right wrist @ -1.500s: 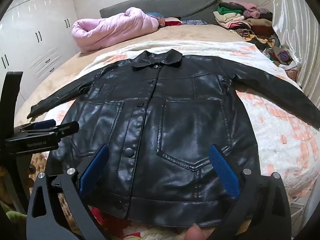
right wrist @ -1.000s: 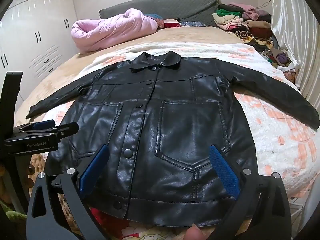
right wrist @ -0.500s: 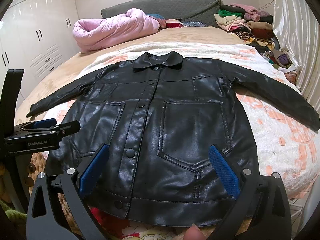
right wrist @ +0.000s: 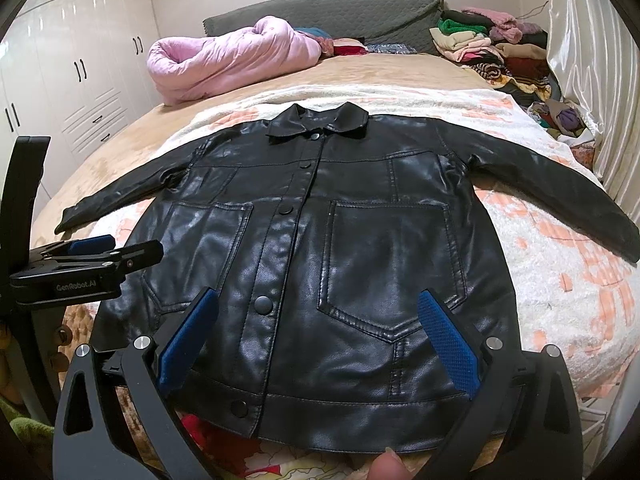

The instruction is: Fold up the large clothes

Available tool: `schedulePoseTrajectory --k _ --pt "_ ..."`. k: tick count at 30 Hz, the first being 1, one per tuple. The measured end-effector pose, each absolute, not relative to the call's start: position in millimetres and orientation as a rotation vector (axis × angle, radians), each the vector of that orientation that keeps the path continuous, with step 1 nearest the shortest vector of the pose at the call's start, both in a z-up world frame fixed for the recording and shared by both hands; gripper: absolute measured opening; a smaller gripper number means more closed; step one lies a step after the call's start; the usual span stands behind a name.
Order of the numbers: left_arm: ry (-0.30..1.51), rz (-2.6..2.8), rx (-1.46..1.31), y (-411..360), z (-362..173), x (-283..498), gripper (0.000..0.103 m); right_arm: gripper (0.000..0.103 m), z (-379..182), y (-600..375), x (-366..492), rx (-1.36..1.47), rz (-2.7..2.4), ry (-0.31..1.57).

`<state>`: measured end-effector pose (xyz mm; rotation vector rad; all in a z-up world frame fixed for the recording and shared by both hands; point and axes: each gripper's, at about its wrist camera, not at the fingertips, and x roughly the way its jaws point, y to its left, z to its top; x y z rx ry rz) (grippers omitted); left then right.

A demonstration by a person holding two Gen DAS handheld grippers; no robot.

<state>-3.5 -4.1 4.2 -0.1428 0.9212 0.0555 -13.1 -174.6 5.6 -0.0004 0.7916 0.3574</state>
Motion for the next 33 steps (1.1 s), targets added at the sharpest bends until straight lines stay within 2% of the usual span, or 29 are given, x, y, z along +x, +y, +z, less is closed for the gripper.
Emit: schedulePoseTrajectory --k 33 --pt "0.92 0.04 -0.139 -4.1 6.5 -0.3 0.094 0.099 13.4 -173.8 -6.4 -0.007 0.349 0.774"
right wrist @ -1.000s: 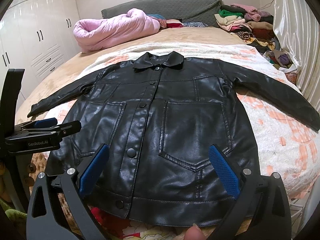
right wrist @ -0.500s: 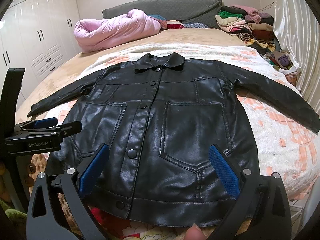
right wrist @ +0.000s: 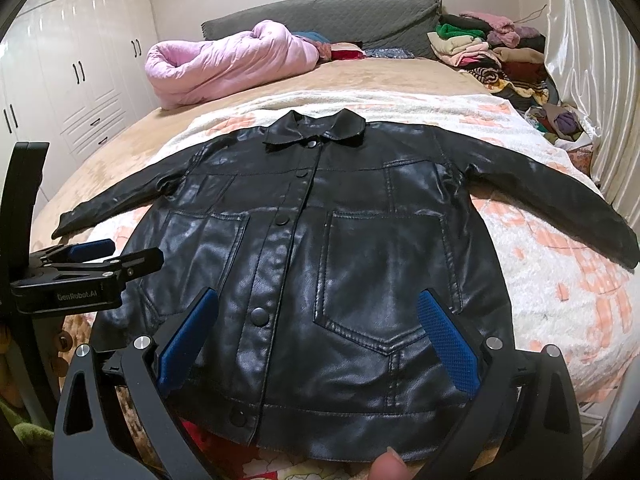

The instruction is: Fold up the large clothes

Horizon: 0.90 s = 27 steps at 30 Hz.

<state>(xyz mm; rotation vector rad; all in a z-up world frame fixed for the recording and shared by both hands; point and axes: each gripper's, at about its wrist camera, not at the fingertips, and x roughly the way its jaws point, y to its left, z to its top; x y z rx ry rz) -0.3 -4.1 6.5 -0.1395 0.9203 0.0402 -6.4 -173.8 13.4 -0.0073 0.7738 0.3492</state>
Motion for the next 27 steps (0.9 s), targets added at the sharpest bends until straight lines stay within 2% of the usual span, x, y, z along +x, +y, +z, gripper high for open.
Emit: schedulePoseTrajectory --k 27 --pt "0.881 0.107 -0.167 28 38 68 0.094 0.099 51 -150 61 -0.023 0.344 0.731"
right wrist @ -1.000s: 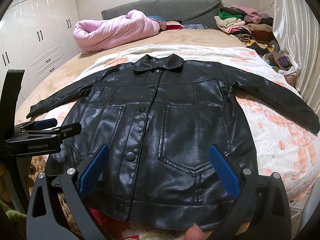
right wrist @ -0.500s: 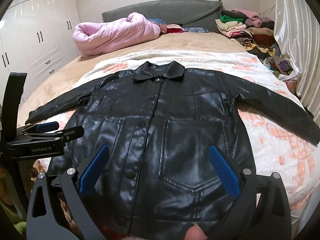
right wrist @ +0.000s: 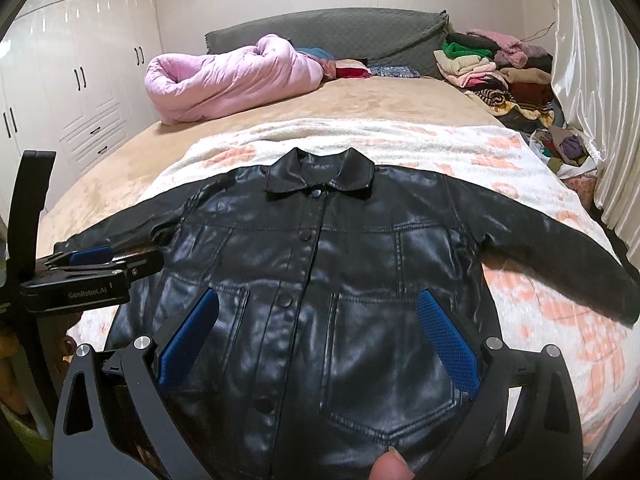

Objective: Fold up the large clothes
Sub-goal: 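Move the right tool toward the jacket sleeve nearest it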

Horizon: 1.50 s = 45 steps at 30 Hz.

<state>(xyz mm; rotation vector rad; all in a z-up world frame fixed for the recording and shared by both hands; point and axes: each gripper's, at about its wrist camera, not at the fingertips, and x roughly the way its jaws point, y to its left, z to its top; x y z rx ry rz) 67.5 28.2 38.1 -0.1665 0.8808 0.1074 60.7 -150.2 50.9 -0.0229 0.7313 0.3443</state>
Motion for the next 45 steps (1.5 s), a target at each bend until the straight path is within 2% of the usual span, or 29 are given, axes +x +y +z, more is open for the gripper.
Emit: schedulePoseTrajectory --k 31,45 --pt "0.871 0.075 -0.204 19 68 162 0.094 0.099 99 -183 158 0.078 0.22 0.654" --pt "0.881 0.026 -0.152 -20 63 201 0.094 0.099 102 -234 194 0.182 0.111 0.617"
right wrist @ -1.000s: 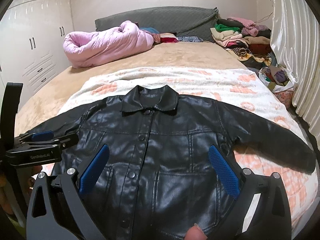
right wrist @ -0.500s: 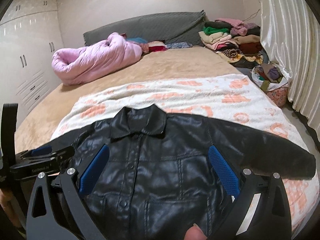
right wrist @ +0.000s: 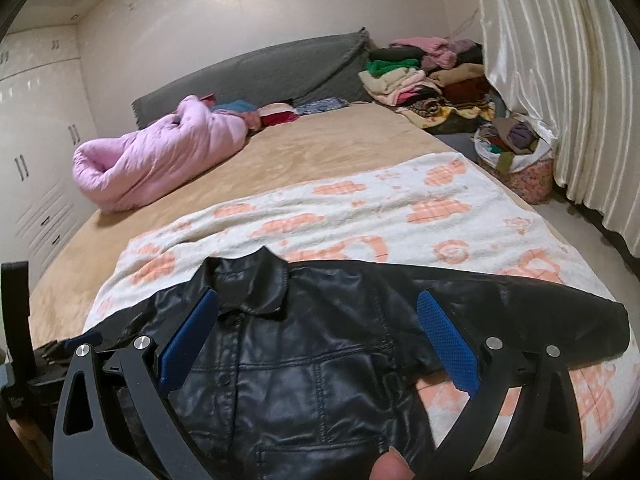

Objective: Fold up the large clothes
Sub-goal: 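Move the right tool toward the jacket sleeve nearest it, then grasp the sleeve cuff with the right gripper and lift it across the jacket body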

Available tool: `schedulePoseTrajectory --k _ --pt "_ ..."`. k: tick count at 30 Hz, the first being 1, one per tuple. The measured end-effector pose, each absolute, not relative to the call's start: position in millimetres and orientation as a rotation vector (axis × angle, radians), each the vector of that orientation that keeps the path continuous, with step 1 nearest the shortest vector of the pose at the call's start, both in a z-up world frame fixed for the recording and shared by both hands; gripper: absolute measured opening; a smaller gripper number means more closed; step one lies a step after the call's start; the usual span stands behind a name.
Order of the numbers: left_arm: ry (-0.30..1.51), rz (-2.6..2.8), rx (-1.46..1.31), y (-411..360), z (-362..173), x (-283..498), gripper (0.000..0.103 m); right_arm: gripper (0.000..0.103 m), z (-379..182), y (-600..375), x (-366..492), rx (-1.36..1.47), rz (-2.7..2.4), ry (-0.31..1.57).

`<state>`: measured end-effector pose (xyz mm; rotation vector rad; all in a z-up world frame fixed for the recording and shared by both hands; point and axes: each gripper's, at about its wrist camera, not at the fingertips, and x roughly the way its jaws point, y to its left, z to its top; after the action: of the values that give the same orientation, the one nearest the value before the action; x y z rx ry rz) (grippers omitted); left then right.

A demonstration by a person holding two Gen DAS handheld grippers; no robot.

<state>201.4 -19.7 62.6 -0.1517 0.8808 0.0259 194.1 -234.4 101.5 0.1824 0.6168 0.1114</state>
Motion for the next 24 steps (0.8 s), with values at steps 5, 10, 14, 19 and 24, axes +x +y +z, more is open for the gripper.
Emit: schedulePoseTrajectory --k 5,10,14,19,24 --pt "0.891 0.0 -0.163 -32 55 212 0.094 0.099 87 -258 206 0.224 0.058 0.631" --pt "0.903 -0.015 -0.135 -48 46 223 0.094 0.099 67 -283 216 0.278 0.007 0.652" --pt "0.917 -0.031 -0.13 -59 36 231 0.094 0.099 52 -301 222 0.301 -0.04 0.667" --pt "0.938 -0.045 -0.12 -72 20 239 0.094 0.099 36 -327 225 0.333 -0.099 0.682" --pt "0.966 -0.085 -0.096 -92 5 245 0.094 0.099 18 -357 227 0.375 -0.178 0.69"
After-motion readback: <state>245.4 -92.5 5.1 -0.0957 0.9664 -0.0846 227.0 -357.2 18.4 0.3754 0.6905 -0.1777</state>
